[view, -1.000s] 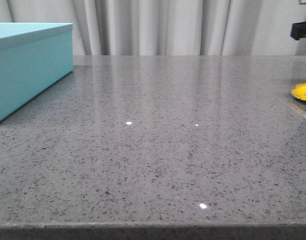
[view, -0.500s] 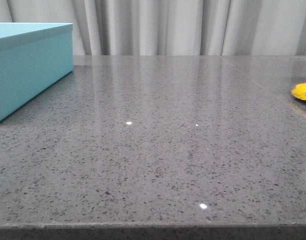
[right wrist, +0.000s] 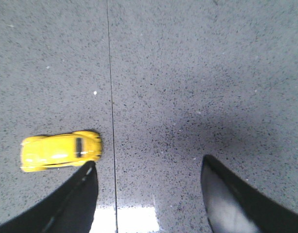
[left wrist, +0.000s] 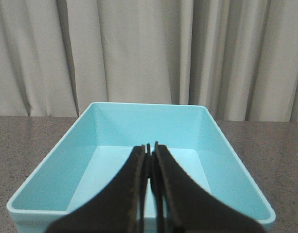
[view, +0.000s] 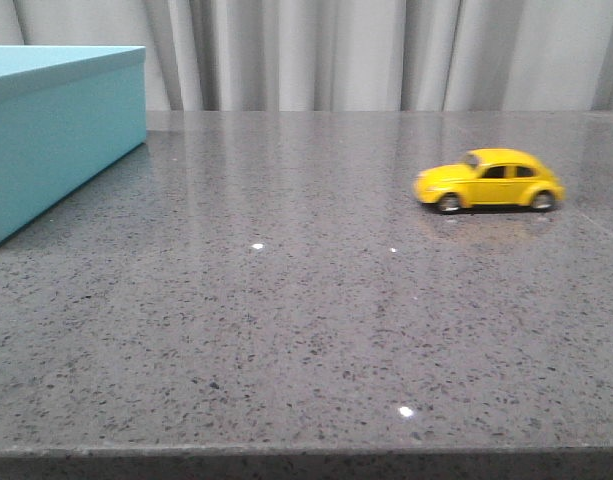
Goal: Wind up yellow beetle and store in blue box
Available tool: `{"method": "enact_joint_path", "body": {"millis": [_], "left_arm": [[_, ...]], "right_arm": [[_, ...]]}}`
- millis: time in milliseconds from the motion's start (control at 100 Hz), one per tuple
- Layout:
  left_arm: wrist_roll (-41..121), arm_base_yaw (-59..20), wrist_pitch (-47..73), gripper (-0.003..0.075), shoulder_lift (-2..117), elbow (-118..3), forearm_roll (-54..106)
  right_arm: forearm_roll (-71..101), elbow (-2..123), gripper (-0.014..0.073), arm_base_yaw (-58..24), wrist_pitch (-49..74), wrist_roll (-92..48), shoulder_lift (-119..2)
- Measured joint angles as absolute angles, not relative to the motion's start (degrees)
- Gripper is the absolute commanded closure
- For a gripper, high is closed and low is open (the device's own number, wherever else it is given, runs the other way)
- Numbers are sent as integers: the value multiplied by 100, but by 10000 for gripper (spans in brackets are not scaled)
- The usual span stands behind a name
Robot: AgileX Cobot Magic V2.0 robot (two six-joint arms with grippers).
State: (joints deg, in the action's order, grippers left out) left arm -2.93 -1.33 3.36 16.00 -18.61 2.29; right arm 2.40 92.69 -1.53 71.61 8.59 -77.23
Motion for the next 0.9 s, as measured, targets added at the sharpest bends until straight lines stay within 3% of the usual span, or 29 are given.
{"method": "enact_joint_path", "body": {"millis": [190,530,630,820,900], "left_arm": [[-293,-133,612,739,1660,-2035,266],[-293,-171,2387,722,2730,-3508,301],[-265,-330,2847,626,3227,-3995,301],[438,-912,3330,265,4176,-4752,595],[714,-1184,3523,199,4590,-5082,676]], "right_arm": [[240,8864,127,-153,6900,732,-6956],[240,7305,127,-153,5818,606,-5464],[259,6933,127,-153,5745,606,-5100],[285,6496,127,-153,5722,596,-4615],[311,6442,127,-153,5718,596,-4473]]}}
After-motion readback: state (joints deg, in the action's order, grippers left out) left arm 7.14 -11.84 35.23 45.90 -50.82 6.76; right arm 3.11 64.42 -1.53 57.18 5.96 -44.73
